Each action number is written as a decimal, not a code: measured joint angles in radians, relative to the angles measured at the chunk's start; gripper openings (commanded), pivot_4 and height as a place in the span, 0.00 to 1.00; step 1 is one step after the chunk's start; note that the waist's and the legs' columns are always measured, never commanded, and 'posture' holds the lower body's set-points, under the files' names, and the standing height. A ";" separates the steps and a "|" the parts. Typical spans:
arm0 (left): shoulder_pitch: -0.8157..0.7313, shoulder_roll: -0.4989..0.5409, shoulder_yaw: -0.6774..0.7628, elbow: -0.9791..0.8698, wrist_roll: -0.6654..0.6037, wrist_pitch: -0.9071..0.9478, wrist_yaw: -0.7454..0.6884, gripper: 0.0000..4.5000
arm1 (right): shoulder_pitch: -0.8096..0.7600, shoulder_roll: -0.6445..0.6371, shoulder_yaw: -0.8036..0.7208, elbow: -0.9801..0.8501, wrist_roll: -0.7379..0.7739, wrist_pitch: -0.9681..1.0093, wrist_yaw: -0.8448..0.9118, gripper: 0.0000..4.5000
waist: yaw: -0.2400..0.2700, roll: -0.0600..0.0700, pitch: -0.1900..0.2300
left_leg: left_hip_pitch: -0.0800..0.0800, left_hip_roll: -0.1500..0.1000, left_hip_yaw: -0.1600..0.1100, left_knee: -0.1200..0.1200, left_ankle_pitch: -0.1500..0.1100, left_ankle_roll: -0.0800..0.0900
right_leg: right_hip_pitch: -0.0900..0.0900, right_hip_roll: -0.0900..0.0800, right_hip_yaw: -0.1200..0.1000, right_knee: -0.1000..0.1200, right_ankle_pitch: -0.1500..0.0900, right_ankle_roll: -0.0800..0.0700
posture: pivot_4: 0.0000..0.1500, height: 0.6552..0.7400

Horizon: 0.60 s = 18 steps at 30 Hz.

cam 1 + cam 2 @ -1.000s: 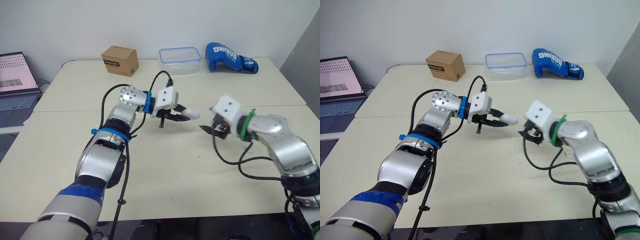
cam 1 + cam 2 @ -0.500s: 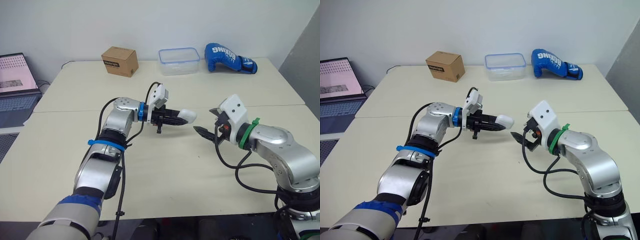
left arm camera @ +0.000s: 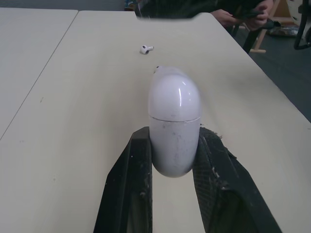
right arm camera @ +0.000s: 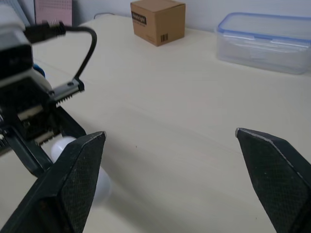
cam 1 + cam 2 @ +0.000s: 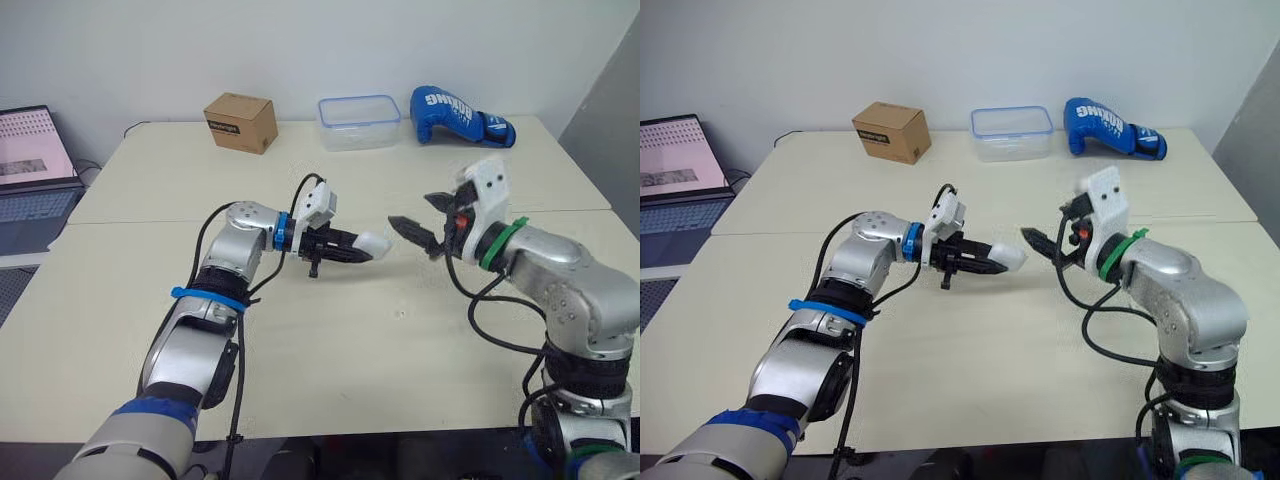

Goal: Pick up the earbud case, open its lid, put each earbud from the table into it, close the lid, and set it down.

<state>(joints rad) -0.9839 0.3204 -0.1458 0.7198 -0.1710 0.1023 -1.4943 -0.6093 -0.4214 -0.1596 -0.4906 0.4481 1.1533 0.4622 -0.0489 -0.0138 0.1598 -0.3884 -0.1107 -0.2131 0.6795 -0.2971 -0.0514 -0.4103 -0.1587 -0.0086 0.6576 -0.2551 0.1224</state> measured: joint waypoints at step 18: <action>-0.023 -0.014 -0.002 0.043 -0.001 -0.054 0.002 0.16 | 0.080 -0.076 0.188 -0.004 -0.020 -0.110 0.022 0.99 | -0.002 0.000 0.000 | 0.000 0.000 0.001 0.000 0.000 0.000 | 0.000 0.000 0.000 0.000 0.000 0.000 | 1.00 1.00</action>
<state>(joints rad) -1.0065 0.3067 -0.1481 0.7630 -0.1723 0.0488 -1.4923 -0.5296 -0.4971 0.0281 -0.4944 0.4280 1.0433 0.4841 -0.0505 -0.0139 0.1598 -0.3884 -0.1107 -0.2124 0.6797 -0.2971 -0.0514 -0.4104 -0.1587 -0.0085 0.6578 -0.2550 0.1224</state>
